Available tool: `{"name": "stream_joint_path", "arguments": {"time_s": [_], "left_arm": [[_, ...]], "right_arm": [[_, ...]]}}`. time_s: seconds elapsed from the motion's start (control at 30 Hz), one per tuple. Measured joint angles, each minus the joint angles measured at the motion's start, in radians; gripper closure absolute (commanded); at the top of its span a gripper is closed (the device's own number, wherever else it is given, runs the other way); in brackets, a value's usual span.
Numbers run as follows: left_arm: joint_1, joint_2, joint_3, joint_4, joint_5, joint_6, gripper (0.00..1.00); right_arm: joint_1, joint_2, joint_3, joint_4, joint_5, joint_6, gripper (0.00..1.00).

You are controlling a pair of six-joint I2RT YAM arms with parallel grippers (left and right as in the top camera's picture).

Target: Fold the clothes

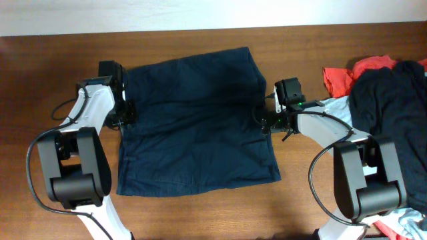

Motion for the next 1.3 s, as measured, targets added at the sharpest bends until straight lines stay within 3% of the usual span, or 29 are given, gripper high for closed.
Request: {"name": "stream_joint_path", "arguments": {"time_s": [1.2, 1.3], "left_arm": [[0.079, 0.000, -0.041, 0.110, 0.222, 0.050, 0.72], [0.079, 0.000, -0.060, 0.122, 0.224, 0.052, 0.82]], "right_arm": [[0.000, 0.000, 0.000, 0.000, 0.000, 0.000, 0.01], [0.000, 0.000, 0.000, 0.000, 0.000, 0.000, 0.01]]}}
